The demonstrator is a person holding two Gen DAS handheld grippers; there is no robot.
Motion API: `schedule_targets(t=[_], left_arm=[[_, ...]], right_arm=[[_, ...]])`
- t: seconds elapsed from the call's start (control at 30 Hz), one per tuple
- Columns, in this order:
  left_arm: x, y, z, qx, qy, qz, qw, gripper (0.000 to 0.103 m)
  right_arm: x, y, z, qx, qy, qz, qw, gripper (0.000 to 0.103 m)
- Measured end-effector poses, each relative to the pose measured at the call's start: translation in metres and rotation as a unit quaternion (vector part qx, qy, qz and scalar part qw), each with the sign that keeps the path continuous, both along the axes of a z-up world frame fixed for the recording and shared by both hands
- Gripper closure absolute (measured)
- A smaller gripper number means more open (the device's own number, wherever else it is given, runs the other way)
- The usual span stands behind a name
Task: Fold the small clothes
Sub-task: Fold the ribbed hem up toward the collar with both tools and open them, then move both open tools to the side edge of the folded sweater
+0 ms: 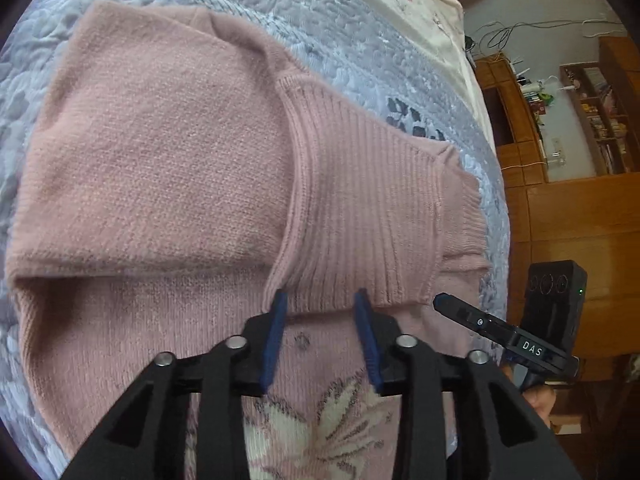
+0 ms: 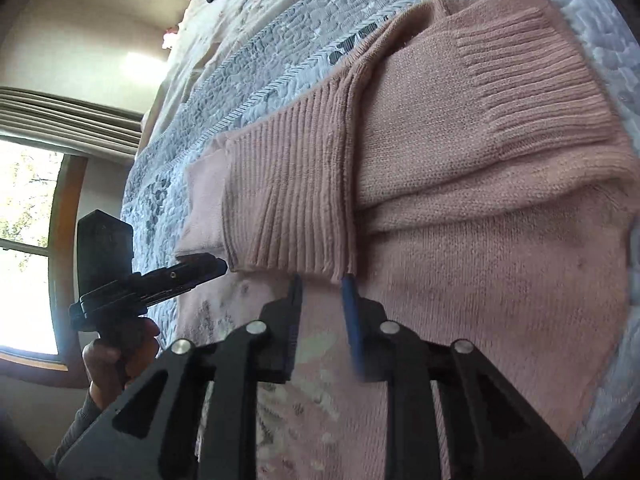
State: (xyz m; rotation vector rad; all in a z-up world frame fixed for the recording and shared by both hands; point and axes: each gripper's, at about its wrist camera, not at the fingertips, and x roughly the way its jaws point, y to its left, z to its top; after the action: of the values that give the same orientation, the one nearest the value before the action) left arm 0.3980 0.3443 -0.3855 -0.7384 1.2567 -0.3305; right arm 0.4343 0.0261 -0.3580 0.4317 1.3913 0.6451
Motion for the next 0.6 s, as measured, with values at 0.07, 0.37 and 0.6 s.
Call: schedule_targets(t=[0.07,0.37,0.6], left_arm=[[-0.032,0.012,0.018,-0.014,-0.012,0.009,0.9998,0.045],[-0.235,0.07,0.056,-0.003,0.019,0.066,0.9976,0.034],[-0.312,0.073,0.021,-0.004,0.106,0.042,0.9935,0.03]], right_arm=[[-0.02,-0.023,0.015,0.024,0.006,-0.002,1.0,0.077],[-0.171,-0.152,0.033,0.038,0.064,-0.055,0.996,0.054],[-0.256,-0.203,0.021,0.02,0.088,-0.099,0.991,0.053]])
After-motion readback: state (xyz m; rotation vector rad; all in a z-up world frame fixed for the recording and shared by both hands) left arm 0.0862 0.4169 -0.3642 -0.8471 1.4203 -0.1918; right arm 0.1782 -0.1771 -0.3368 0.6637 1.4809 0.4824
